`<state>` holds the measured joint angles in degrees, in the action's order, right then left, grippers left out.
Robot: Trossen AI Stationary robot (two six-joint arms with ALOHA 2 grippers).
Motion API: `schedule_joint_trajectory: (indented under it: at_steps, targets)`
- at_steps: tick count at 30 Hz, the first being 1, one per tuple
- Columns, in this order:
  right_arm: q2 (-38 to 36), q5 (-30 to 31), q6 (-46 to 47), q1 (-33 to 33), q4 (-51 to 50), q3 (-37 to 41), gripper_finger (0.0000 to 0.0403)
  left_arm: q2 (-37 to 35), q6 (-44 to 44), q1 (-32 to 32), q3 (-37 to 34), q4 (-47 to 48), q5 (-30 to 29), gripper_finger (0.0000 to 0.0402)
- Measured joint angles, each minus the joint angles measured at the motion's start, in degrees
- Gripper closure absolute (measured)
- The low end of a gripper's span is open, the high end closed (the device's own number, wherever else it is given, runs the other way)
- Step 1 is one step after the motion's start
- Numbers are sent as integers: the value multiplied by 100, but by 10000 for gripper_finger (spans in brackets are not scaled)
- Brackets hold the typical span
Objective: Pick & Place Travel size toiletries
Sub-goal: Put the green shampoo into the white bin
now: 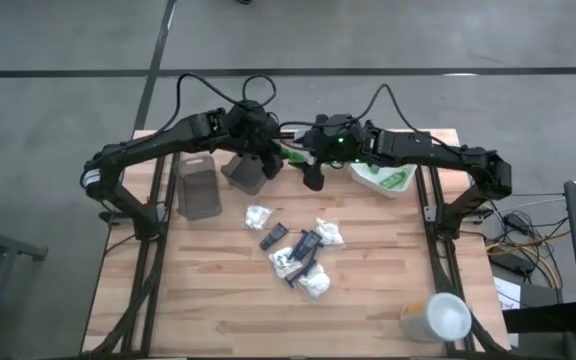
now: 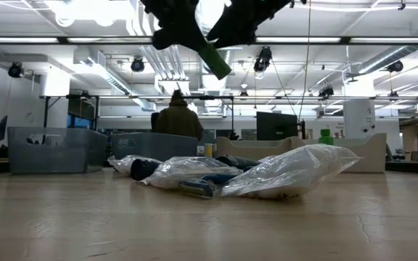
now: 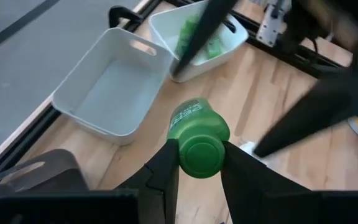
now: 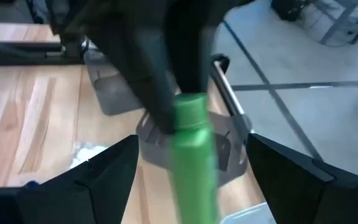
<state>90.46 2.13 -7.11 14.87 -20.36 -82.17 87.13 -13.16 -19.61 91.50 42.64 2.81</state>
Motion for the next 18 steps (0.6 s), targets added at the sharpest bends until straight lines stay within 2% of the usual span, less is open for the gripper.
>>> schedule_joint_trajectory:
  at_steps: [9,18]
  targets:
    - [476,27,-192,-83,-4,-287,158,0,-96,-18,7,247,-225,303]
    - [608,464,-341,-85,-59,-391,204,0,-234,-18,9,241,-230,303]
